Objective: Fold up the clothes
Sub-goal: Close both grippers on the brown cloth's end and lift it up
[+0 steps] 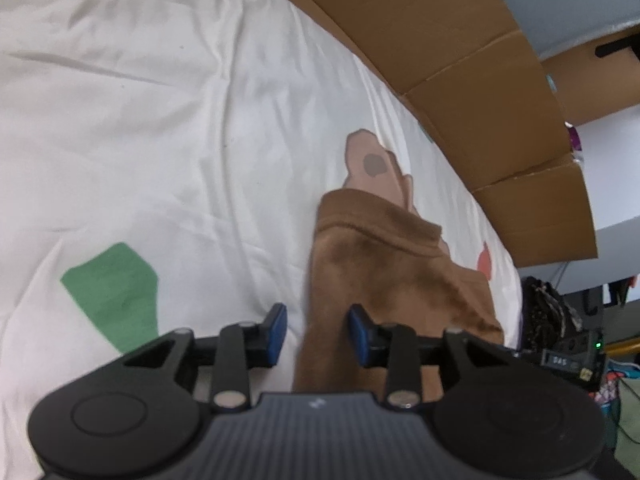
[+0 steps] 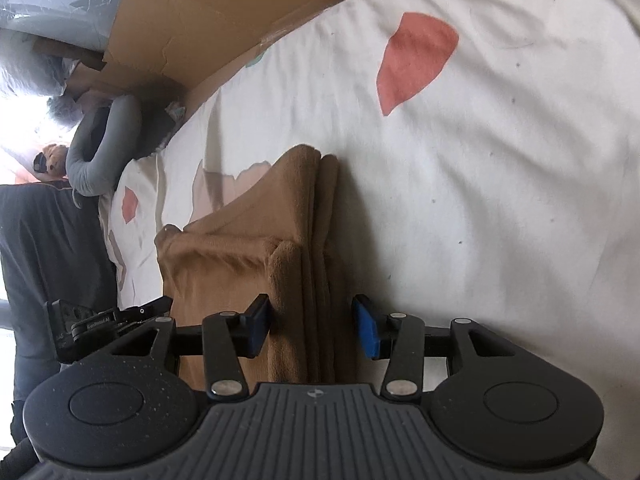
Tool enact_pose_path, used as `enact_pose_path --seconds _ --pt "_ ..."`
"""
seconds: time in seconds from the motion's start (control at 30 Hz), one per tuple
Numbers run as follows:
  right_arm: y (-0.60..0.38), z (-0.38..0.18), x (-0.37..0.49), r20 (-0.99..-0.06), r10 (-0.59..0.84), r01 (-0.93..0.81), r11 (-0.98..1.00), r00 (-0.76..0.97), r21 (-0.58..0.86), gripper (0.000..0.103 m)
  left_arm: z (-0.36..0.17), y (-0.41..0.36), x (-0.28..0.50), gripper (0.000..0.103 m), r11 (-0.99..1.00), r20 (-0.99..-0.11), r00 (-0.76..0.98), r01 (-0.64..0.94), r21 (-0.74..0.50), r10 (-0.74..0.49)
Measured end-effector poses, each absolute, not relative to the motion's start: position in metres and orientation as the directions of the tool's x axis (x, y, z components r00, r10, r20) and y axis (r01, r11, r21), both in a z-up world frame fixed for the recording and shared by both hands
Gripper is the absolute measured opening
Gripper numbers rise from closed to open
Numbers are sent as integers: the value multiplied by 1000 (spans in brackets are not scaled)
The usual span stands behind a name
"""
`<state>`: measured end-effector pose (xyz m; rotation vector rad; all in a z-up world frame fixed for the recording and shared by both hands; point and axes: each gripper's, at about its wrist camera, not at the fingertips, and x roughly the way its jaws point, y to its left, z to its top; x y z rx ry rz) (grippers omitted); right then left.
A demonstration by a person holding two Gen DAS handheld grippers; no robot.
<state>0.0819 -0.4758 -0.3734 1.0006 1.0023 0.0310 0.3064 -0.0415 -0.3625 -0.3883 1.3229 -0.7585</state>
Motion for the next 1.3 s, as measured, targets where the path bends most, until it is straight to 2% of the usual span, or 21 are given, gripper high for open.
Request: enact_pose_path --seconds 0.4,0.53,0.57,0.6,0.63,0.67,0.7,0.73,0.8,0.87,1.07,1.3 --pt "-469 -385 94 -622 486 357 532 614 768 51 -384 -56 320 38 602 -620 -13 224 -766 -784" --pt "-466 -388 99 -611 495 343 529 618 776 49 -384 -60 321 38 596 -613 -15 216 -774 -790" --pt "-465 -387 101 -615 494 344 533 615 773 44 -384 -61 321 37 595 -612 -15 216 -774 -790" --pt "-464 -386 104 -621 493 340 545 610 766 35 -384 -63 322 37 595 -611 -15 215 -775 -791" --pt "-463 -386 105 -631 488 337 560 603 756 32 -384 -64 322 37 595 -612 -14 217 -774 -791" --pt "-462 -385 106 -641 483 335 576 596 746 22 -383 -67 322 33 599 -617 -13 225 -768 -787" --pt "-462 -385 106 -647 478 335 585 594 739 20 -381 -68 322 27 606 -625 -11 236 -760 -780" --pt "-461 -384 106 -653 472 335 593 592 732 19 -379 -70 322 25 613 -634 -7 248 -750 -773" --pt "-459 -380 106 -668 454 329 620 590 712 17 -375 -72 319 14 622 -645 4 270 -735 -764" --pt "-456 -376 107 -684 434 327 647 586 689 16 -370 -72 316 10 624 -647 19 287 -727 -762" --pt "-446 -355 108 -724 384 307 718 573 624 15 -348 -70 305 6 628 -647 72 342 -699 -759" --pt "-436 -328 100 -728 331 305 747 600 591 14 -304 -73 286 6 659 -680 125 419 -624 -723"
